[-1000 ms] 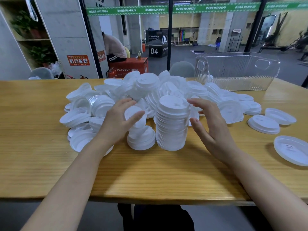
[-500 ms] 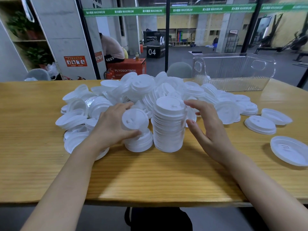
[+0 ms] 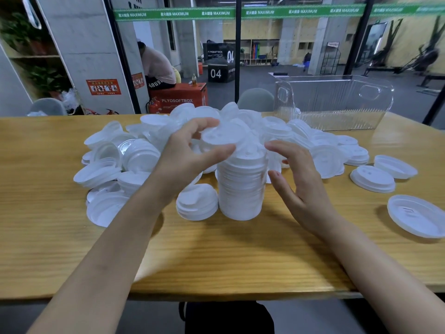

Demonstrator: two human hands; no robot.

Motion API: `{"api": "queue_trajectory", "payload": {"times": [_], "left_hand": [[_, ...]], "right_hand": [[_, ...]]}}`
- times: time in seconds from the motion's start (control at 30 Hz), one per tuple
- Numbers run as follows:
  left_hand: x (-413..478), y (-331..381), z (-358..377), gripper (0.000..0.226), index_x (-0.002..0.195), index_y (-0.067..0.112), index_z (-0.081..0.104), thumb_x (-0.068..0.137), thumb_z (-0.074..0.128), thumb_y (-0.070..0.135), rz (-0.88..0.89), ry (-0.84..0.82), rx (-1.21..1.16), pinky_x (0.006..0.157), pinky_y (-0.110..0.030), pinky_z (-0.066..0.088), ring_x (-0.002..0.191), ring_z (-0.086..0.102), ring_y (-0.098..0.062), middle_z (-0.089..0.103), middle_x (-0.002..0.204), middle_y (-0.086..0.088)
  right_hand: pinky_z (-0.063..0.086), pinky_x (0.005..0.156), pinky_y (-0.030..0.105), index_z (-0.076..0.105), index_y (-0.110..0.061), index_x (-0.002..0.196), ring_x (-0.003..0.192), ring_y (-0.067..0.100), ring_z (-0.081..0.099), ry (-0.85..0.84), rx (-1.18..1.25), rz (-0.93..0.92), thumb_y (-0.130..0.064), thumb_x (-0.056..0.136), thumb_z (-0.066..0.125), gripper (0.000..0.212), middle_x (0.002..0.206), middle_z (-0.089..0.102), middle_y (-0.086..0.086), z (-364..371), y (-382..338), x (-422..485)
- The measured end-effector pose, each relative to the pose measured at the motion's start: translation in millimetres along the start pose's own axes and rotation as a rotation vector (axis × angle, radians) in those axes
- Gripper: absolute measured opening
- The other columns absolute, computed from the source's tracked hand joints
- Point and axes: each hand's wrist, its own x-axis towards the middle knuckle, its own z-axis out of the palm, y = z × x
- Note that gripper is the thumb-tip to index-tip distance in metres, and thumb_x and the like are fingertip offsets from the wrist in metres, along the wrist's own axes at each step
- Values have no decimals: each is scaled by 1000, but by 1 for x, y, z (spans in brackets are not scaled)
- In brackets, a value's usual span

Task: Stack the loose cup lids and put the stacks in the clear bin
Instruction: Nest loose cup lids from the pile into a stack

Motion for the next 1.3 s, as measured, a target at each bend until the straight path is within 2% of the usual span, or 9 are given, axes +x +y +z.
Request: {"api": "queue_trajectory", "payload": {"times": [0.1,0.23,0.4,0.53,0.73,0.83,1.1,1.2,1.3], "left_hand": [[2,5,11,60,124,38,58,67,73,52,-6,-77,-11,85,-7,37,114,51,5,59,122,24],[1,6,18,64,129,33,59,70,70,52,-7,-102,-24,81,3,35,115,51,6,59,124,24],[1,4,19,62,127,37,60,68,71,54,-20,-119,-16,83,-5,31,120,47,6,55,130,23],[0,2,18,61,127,39,60,69,74,51,-3,-152,-1,79,5,31,117,43,14,53,132,25],[-2,-3,19,72,136,37,52,69,71,55,18,-122,4,82,5,32,112,48,15,56,126,23],[-6,-4,20,73,136,37,51,69,69,61,43,-104,-10,89,-1,34,113,47,17,56,127,26],[-17,-7,15,44,120,35,63,77,69,43,77,-51,-40,106,-24,34,117,52,7,62,121,25],[-22,-14,7,53,126,35,59,77,71,51,100,-27,2,104,-18,34,121,51,3,61,126,20],[-32,-30,-10,55,122,46,56,72,68,66,85,3,136,98,-20,37,121,47,8,59,124,24]], "right_hand": [[34,104,22,42,-28,137,125,7,42,25,-2,1,-38,100,43,38,134,46,-14,0,1,0],[39,102,30,45,-20,137,123,12,45,59,3,4,-38,101,43,40,134,47,-13,0,4,0],[39,101,30,42,-23,138,122,10,45,65,4,-2,-36,100,44,41,133,44,-18,0,2,1],[38,103,29,43,-27,138,125,10,43,38,2,-19,-36,99,45,39,135,44,-17,0,0,0],[38,103,28,45,-27,136,125,12,44,24,15,-21,-34,98,46,38,134,46,-15,0,-1,1],[37,104,28,45,-27,135,126,11,44,33,23,-27,-34,98,47,38,134,47,-14,0,-2,1],[31,108,22,49,-26,133,130,15,45,15,23,-66,-34,99,48,35,136,49,-7,-2,-5,1],[32,109,24,46,-25,136,130,13,44,16,35,-72,-35,99,48,39,137,48,-10,-2,-5,1],[34,108,25,43,-26,138,130,9,43,21,55,-56,-37,99,48,41,136,46,-13,-2,-4,1]]}}
